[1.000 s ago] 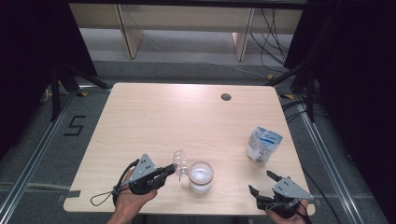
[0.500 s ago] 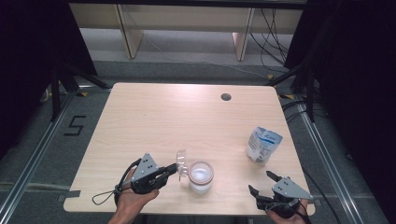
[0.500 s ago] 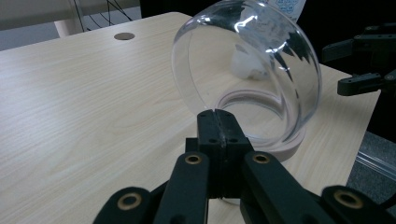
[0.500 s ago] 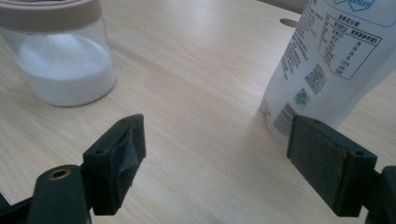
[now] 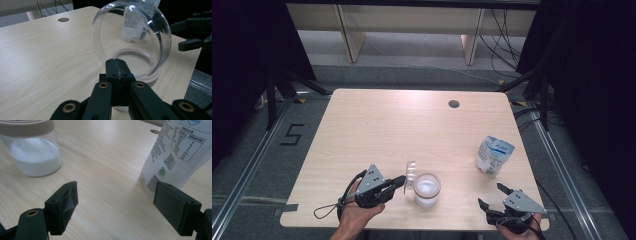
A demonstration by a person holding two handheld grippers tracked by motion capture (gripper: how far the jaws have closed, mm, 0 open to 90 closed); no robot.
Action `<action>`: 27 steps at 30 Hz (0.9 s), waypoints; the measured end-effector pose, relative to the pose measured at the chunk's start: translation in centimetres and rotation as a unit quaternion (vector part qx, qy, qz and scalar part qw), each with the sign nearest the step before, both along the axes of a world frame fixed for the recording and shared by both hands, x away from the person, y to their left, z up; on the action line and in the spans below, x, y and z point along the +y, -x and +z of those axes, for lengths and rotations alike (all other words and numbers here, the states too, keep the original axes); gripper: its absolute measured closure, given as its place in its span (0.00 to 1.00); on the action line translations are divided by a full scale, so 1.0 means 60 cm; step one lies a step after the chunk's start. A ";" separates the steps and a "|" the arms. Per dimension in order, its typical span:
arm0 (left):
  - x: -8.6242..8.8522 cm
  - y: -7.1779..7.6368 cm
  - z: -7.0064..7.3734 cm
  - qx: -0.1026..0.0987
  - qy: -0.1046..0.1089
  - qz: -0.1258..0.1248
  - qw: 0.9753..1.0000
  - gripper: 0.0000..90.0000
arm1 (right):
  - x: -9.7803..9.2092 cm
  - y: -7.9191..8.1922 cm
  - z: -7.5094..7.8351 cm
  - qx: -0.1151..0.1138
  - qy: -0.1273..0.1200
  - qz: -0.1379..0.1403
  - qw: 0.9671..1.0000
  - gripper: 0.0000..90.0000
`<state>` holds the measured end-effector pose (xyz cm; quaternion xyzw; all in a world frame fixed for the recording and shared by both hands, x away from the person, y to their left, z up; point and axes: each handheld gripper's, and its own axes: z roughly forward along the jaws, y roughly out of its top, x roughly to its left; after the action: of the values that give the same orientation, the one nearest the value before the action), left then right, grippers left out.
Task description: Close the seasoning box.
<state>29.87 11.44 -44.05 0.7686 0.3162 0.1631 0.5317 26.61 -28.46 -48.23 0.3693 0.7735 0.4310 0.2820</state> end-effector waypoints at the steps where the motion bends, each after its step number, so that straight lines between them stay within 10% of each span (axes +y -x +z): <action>1: 0.000 -0.001 0.000 -0.001 0.000 -0.003 1.000 1.00 | 0.001 0.001 0.000 0.006 -0.003 -0.001 1.000 0.23; 18: -0.015 0.002 0.000 -0.003 -0.003 -0.016 1.000 1.00 | 0.000 0.000 0.000 0.002 -0.002 0.000 1.000 0.23; 27: -0.019 0.006 0.002 0.030 0.043 -0.041 0.998 0.82 | 0.001 0.002 0.001 0.008 -0.012 0.000 1.000 0.23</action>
<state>29.54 10.28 -43.94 0.7622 0.3067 0.1039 0.5605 26.51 -28.43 -48.17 0.3758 0.7709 0.4371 0.2712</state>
